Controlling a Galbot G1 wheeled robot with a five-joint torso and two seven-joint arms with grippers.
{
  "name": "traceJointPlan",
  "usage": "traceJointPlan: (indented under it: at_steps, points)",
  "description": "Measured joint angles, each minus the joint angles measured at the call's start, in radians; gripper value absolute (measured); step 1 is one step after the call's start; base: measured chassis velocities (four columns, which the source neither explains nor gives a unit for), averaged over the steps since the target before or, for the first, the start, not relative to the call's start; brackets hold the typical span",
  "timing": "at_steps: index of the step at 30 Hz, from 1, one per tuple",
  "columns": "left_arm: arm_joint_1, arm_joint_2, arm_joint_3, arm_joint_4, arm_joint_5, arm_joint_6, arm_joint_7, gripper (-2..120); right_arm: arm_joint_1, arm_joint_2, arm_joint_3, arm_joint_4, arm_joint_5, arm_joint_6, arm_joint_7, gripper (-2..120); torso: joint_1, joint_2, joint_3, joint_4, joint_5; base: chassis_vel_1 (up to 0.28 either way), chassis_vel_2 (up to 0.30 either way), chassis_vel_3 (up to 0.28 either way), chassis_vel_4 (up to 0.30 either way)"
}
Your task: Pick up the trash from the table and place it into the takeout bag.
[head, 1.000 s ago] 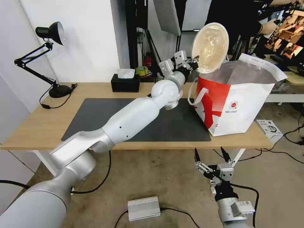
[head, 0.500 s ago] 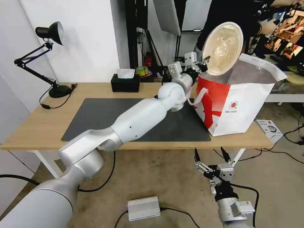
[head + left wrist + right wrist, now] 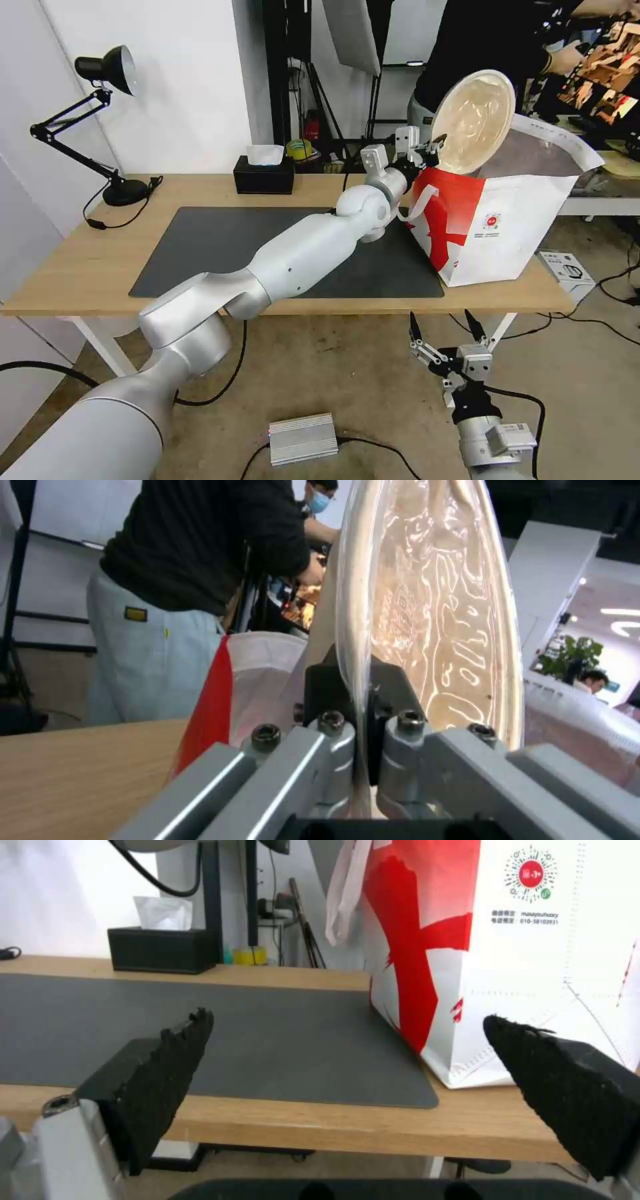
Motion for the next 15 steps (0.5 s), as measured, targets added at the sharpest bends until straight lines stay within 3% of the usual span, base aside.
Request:
traceJointPlan:
  at_steps: [15]
  points:
    - [-0.008, 0.004, 0.035, 0.018, 0.016, 0.009, 0.014, 0, 0.0, 0.0, 0.0, 0.0, 0.0, 0.0, 0.0, 100, 0.0, 0.0, 0.0, 0.0, 0.0, 0.0, 0.0, 0.0, 0.0]
